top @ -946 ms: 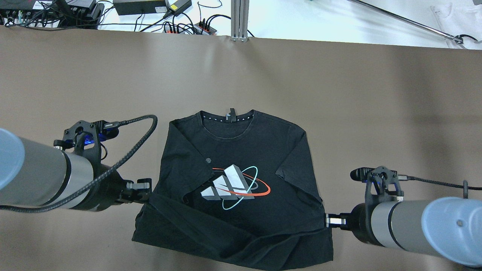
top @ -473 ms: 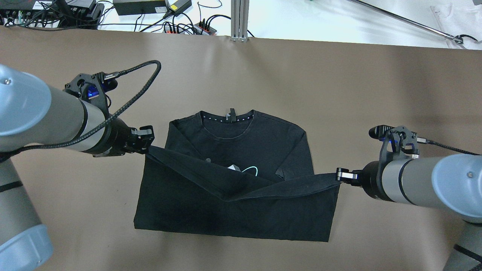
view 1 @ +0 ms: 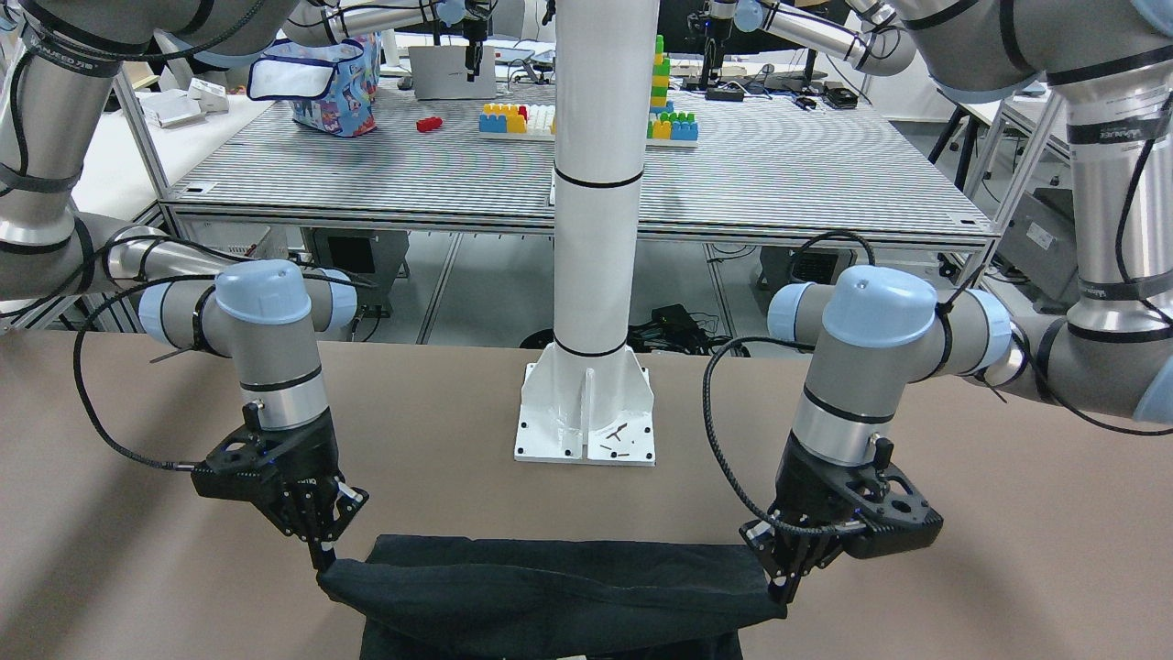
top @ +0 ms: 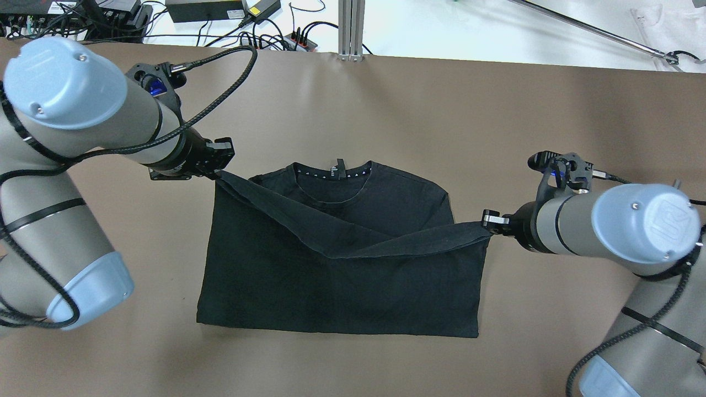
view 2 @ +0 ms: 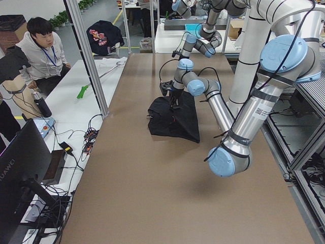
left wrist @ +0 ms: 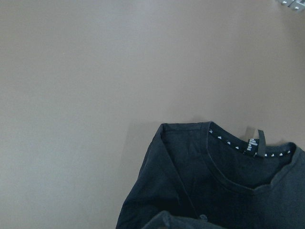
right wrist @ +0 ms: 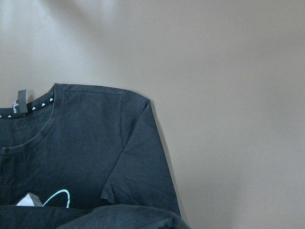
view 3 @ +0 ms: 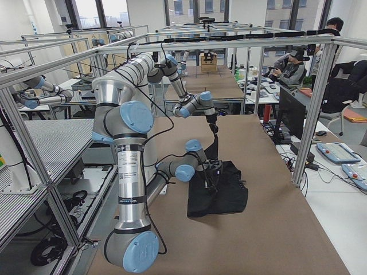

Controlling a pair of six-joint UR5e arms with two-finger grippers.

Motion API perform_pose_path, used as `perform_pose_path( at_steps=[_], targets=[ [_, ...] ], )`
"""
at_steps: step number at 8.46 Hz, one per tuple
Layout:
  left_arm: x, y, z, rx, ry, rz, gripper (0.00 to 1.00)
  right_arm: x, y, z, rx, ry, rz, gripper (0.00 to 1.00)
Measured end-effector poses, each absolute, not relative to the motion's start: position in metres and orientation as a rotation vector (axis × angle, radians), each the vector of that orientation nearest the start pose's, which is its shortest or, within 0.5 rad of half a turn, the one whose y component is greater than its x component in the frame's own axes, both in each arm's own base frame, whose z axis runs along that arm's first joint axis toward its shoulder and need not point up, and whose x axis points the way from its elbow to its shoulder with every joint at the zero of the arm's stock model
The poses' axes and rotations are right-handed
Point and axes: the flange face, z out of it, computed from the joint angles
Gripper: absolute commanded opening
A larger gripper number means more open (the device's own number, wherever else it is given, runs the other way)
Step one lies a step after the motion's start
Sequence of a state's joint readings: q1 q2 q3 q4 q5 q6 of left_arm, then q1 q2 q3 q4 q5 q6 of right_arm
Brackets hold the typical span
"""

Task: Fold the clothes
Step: 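Carry the hem with both grippers over the shirt toward the collar, then lower the hem near the collar and open both grippers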

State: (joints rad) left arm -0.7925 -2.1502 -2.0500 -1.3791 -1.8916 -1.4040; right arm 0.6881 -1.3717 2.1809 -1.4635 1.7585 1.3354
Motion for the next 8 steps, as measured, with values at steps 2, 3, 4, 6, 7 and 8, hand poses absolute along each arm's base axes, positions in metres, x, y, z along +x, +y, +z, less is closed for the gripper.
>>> perform_pose_path(
  at_steps=[2, 3, 4, 6, 7, 8],
  targets=[
    [0.351, -0.516, 0.191, 0.143, 0.888, -0.437, 0.0, -0.325, -0.436, 0.293, 0.271, -0.85, 0.323, 0.0],
    [0.371, -0.539, 0.214, 0.144, 0.879, -0.436, 0.0, -0.328, -0.449, 0.303, 0.275, -0.823, 0.319, 0.0],
    [0.389, -0.56, 0.241, 0.149, 0.863, -0.441, 0.0, -0.337, -0.463, 0.31, 0.275, -0.804, 0.319, 0.0],
    [0.416, -0.589, 0.292, 0.181, 0.803, -0.451, 0.0, -0.363, -0.49, 0.335, 0.274, -0.789, 0.319, 0.0],
    [0.424, -0.598, 0.311, 0.2, 0.786, -0.432, 0.0, -0.376, -0.503, 0.354, 0.278, -0.794, 0.319, 0.0],
    [0.427, -0.603, 0.322, 0.217, 0.78, -0.41, 0.0, -0.387, -0.513, 0.367, 0.28, -0.796, 0.318, 0.54]
  ],
)
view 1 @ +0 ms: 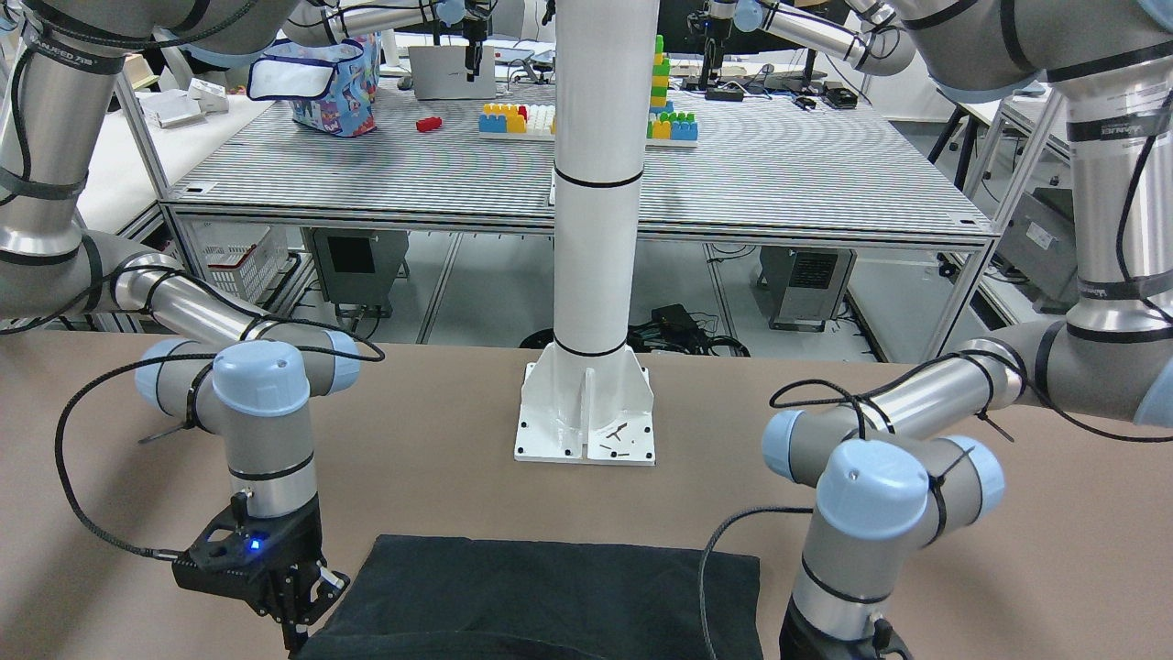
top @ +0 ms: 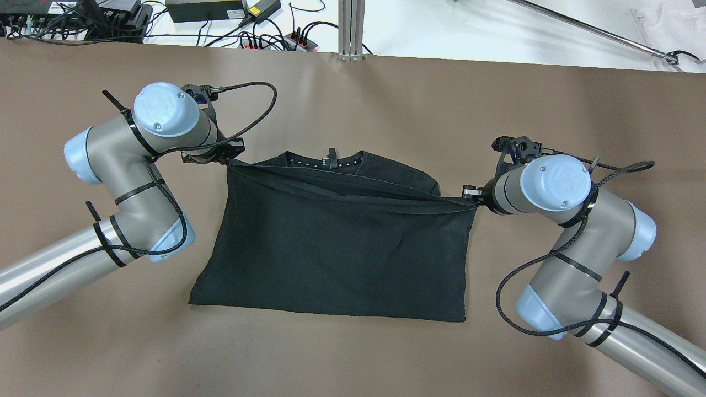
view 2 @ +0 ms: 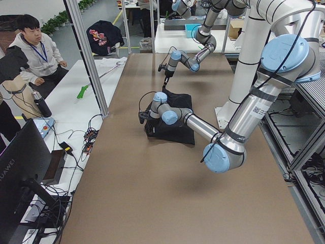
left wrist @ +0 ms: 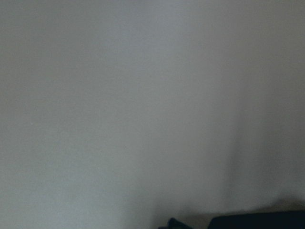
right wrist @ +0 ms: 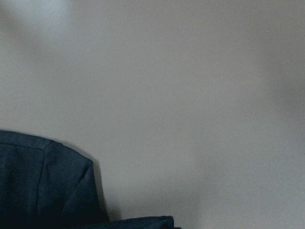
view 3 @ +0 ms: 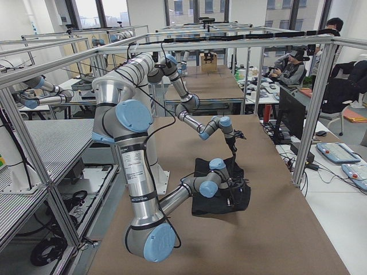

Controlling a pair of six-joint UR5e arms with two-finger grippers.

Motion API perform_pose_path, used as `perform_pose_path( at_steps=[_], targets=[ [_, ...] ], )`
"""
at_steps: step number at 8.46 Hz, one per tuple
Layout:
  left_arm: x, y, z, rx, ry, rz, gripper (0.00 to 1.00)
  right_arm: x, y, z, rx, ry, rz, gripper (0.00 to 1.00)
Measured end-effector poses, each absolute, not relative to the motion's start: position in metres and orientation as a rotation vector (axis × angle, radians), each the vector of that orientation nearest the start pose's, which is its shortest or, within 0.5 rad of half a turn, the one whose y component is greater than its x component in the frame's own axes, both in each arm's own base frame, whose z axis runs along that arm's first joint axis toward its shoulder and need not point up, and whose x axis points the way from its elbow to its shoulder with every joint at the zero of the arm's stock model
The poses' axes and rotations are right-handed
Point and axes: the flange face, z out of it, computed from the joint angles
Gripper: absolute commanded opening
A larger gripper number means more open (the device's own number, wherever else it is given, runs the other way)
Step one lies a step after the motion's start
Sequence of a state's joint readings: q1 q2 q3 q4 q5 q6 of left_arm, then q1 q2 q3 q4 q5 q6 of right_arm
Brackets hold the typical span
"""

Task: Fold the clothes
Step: 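Lower the hem near the collar and open both grippers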

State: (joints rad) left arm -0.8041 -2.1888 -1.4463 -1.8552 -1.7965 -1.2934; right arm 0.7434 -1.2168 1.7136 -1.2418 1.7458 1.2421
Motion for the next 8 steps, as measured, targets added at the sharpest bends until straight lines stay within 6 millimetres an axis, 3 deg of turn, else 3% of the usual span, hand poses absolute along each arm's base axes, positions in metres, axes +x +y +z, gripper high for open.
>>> perform_pose_path(
  at_steps=[1, 2, 3, 5, 7, 8],
  targets=[
    [0.429, -0.605, 0.326, 0.227, 0.78, -0.394, 0.74, -0.395, -0.521, 0.375, 0.28, -0.795, 0.317, 0.92],
    [0.428, -0.606, 0.325, 0.239, 0.786, -0.372, 1.0, -0.399, -0.525, 0.376, 0.283, -0.797, 0.315, 0.94],
    [0.422, -0.603, 0.316, 0.261, 0.805, -0.324, 1.0, -0.399, -0.53, 0.364, 0.298, -0.815, 0.307, 0.94],
    [0.389, -0.583, 0.299, 0.277, 0.883, -0.196, 1.0, -0.378, -0.539, 0.331, 0.343, -0.861, 0.281, 0.94],
    [0.354, -0.532, 0.301, 0.264, 0.957, -0.112, 1.0, -0.371, -0.534, 0.322, 0.367, -0.88, 0.215, 0.94],
    [0.351, -0.497, 0.308, 0.251, 0.976, -0.073, 1.0, -0.37, -0.53, 0.32, 0.373, -0.884, 0.198, 0.94]
  ],
)
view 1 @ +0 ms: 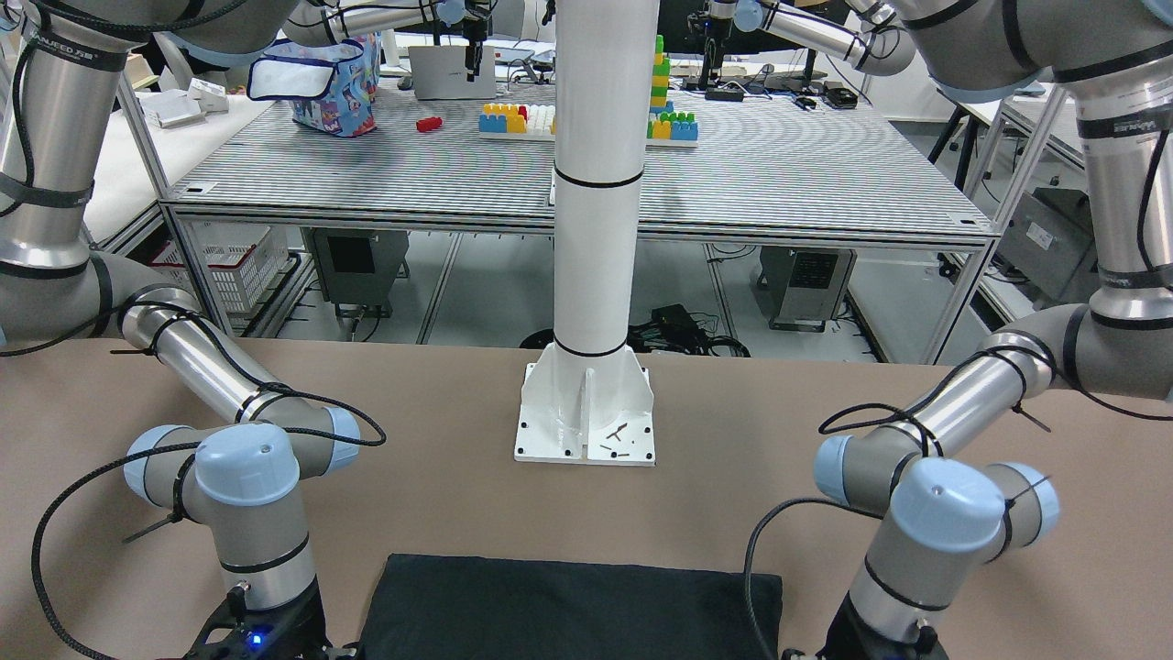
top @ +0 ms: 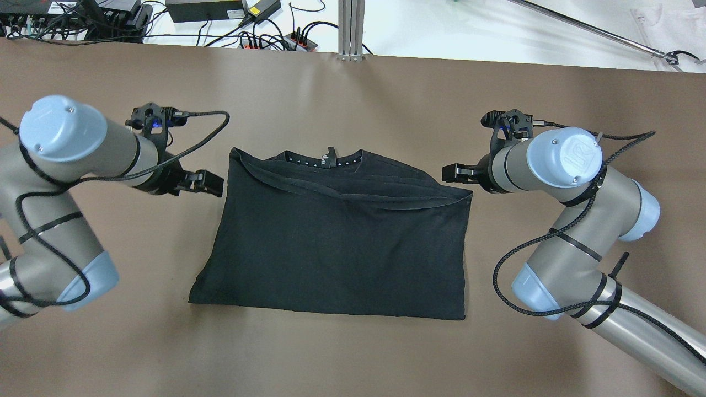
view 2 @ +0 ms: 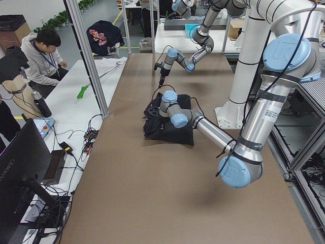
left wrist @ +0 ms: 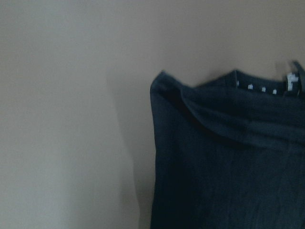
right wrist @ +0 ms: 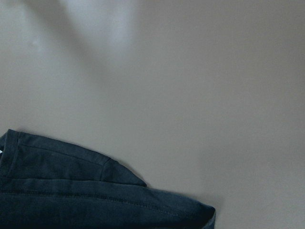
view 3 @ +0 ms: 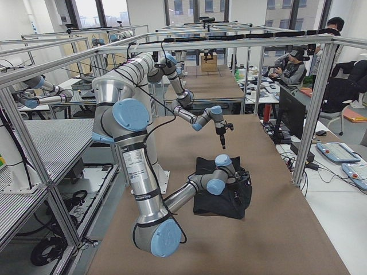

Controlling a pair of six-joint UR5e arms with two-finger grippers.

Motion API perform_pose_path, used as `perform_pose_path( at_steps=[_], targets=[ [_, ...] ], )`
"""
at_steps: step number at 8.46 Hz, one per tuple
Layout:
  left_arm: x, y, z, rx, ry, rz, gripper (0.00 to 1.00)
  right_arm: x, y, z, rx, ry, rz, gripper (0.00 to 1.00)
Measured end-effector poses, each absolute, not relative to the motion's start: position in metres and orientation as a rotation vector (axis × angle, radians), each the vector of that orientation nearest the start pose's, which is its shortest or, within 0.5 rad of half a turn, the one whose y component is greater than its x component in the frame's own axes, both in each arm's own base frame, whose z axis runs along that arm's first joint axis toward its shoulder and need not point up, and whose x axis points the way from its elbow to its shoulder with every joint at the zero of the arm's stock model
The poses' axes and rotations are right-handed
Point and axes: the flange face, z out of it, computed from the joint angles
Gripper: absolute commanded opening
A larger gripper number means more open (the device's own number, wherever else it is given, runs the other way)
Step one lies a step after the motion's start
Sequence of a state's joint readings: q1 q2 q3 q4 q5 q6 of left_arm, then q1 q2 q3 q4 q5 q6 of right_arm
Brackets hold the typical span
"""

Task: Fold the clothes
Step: 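Lower the hem near the collar and open both grippers, then grasp the folded shirt's side edges with both grippers and shift it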

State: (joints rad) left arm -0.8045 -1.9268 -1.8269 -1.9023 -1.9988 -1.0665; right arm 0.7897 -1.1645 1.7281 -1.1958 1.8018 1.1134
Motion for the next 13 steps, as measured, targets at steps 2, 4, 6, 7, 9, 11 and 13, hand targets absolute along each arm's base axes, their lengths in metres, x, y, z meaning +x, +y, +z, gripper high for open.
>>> perform_pose_path(
  at_steps=[2, 4, 6, 7, 9, 11, 13],
  targets=[
    [0.363, -0.441, 0.338, 0.232, 0.99, 0.002, 1.0, -0.376, -0.522, 0.32, 0.371, -0.887, 0.179, 0.94],
    [0.39, -0.405, 0.375, 0.239, 0.966, 0.039, 0.99, -0.383, -0.517, 0.321, 0.368, -0.887, 0.168, 0.94],
    [0.409, -0.391, 0.389, 0.229, 0.958, 0.045, 0.94, -0.389, -0.512, 0.323, 0.364, -0.886, 0.158, 0.94],
    [0.418, -0.383, 0.391, 0.22, 0.958, 0.059, 0.87, -0.392, -0.51, 0.323, 0.364, -0.886, 0.154, 0.94],
    [0.431, -0.37, 0.393, 0.204, 0.959, 0.083, 0.65, -0.393, -0.508, 0.326, 0.361, -0.882, 0.152, 0.94],
    [0.437, -0.364, 0.395, 0.194, 0.957, 0.093, 0.49, -0.393, -0.507, 0.331, 0.358, -0.876, 0.152, 0.94],
    [0.441, -0.361, 0.397, 0.187, 0.955, 0.099, 0.29, -0.393, -0.507, 0.332, 0.357, -0.875, 0.153, 0.94]
  ],
)
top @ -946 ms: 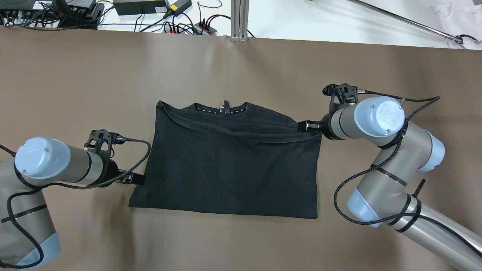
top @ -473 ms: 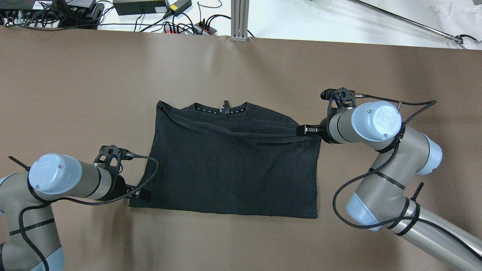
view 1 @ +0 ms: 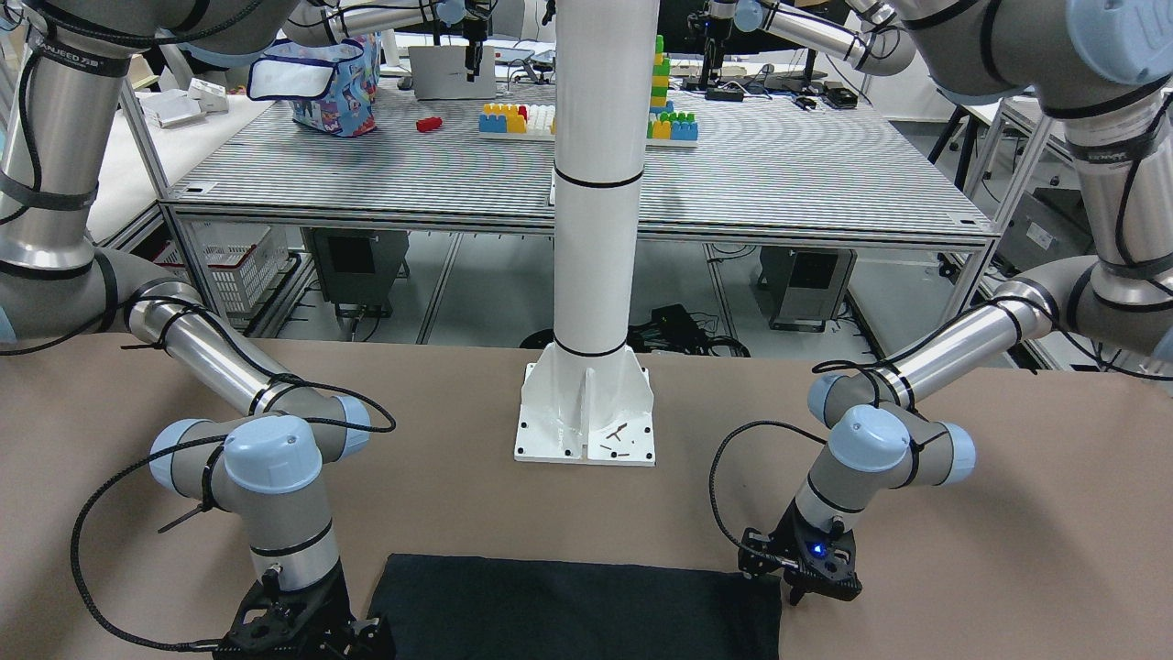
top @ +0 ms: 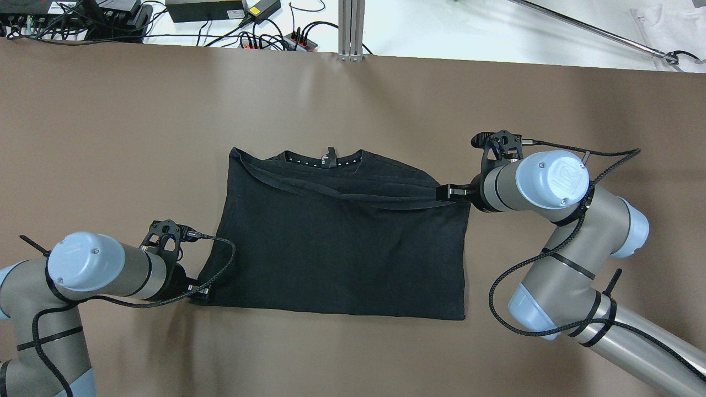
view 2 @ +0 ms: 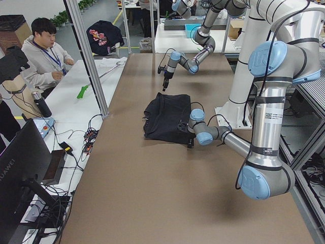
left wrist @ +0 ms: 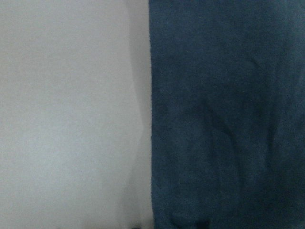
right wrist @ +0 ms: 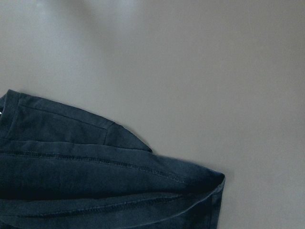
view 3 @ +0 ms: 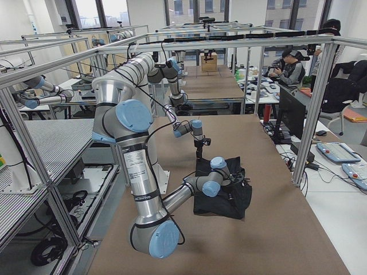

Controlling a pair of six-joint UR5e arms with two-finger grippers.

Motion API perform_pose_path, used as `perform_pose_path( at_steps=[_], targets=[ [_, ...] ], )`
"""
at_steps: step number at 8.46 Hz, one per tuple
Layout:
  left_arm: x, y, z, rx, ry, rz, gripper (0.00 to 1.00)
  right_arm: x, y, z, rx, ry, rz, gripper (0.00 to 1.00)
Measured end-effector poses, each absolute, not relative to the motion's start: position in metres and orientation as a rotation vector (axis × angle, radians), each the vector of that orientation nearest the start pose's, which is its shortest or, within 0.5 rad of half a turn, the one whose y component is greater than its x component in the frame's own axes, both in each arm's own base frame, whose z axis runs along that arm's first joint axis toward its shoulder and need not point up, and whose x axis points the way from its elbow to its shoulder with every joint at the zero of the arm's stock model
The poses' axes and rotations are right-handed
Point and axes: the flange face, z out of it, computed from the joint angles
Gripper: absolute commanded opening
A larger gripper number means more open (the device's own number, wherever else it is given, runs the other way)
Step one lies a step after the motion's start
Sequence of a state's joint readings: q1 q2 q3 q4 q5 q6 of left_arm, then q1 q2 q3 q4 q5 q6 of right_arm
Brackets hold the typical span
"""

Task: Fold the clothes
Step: 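Grasp the folded shirt's side edges with both grippers and shift it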

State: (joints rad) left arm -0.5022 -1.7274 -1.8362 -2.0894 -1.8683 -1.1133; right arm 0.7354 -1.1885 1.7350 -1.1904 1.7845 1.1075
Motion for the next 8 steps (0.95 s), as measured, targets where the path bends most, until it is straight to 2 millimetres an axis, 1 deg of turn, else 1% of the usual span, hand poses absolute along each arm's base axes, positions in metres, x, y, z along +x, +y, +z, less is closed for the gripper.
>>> perform_pose_path(
  at_steps=[1, 2, 4, 6, 7, 8],
  targets=[
    [0.442, -0.359, 0.397, 0.184, 0.955, 0.102, 0.02, -0.393, -0.507, 0.332, 0.357, -0.874, 0.152, 0.94],
    [0.444, -0.359, 0.395, 0.183, 0.958, 0.1, 0.0, -0.393, -0.506, 0.332, 0.356, -0.874, 0.152, 0.94],
    [0.445, -0.36, 0.391, 0.182, 0.963, 0.068, 0.0, -0.393, -0.506, 0.332, 0.357, -0.876, 0.151, 0.94],
    [0.441, -0.365, 0.386, 0.19, 0.968, 0.052, 0.0, -0.393, -0.506, 0.331, 0.358, -0.877, 0.151, 0.94],
    [0.431, -0.377, 0.387, 0.204, 0.961, 0.038, 0.0, -0.393, -0.506, 0.331, 0.358, -0.878, 0.151, 0.94],
    [0.415, -0.397, 0.391, 0.237, 0.943, 0.035, 0.0, -0.393, -0.506, 0.331, 0.357, -0.878, 0.151, 0.94]
  ],
)
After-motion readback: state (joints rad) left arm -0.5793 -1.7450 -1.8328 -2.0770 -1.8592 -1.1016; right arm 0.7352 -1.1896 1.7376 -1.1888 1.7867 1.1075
